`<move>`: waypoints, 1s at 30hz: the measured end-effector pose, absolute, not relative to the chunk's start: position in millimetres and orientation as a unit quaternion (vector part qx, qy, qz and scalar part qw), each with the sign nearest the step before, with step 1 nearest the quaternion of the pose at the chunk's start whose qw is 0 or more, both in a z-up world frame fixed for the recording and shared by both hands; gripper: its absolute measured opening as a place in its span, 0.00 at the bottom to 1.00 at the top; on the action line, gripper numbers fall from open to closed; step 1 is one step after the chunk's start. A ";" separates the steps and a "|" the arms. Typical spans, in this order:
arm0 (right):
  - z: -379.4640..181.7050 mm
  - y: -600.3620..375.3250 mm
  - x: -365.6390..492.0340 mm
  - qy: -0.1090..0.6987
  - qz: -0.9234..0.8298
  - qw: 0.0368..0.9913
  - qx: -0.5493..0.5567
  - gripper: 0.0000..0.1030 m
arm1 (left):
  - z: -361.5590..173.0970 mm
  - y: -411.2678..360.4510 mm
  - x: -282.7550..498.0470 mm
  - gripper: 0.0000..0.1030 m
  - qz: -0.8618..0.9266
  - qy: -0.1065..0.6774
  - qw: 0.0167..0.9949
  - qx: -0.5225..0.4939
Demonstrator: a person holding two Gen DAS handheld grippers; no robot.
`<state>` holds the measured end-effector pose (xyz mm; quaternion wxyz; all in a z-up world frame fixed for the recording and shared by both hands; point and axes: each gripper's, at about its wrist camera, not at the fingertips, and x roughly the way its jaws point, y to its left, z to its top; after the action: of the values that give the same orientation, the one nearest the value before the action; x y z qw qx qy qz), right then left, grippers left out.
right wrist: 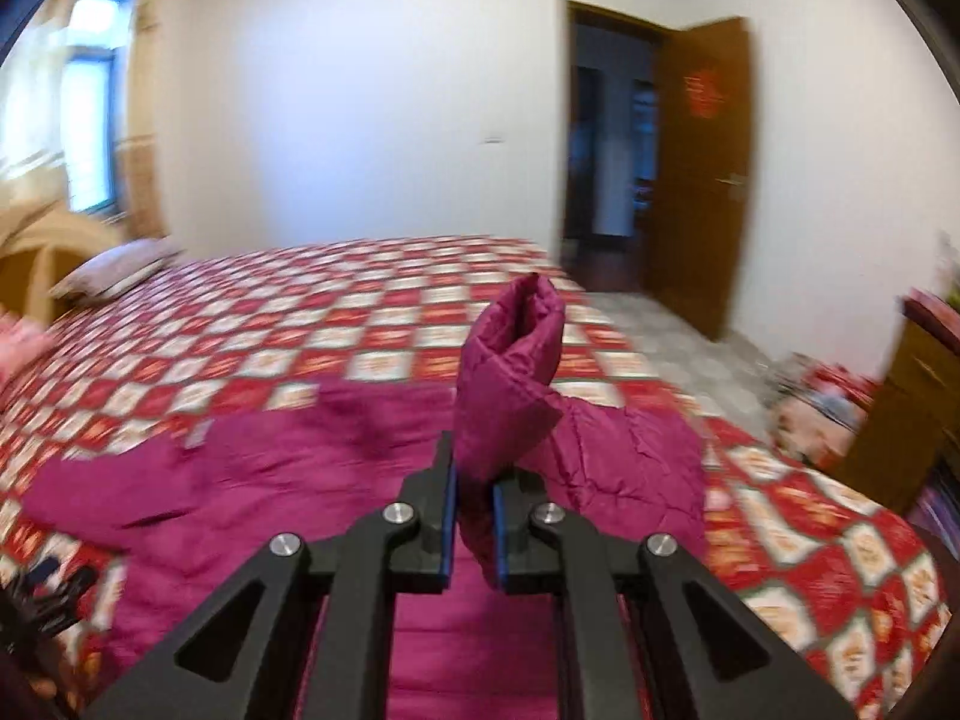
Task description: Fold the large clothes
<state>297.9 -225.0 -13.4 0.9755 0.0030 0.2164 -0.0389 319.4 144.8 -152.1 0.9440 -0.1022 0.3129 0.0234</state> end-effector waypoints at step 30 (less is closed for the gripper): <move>-58.3 -211.4 319.5 0.262 0.009 0.964 0.046 0.34 | -137.6 140.6 346.4 0.99 -0.010 0.345 0.932 -0.107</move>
<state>319.5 -211.4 -58.3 0.9639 0.0456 0.2623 0.0089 346.4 140.6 -137.6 0.9324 -0.1074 0.3448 -0.0100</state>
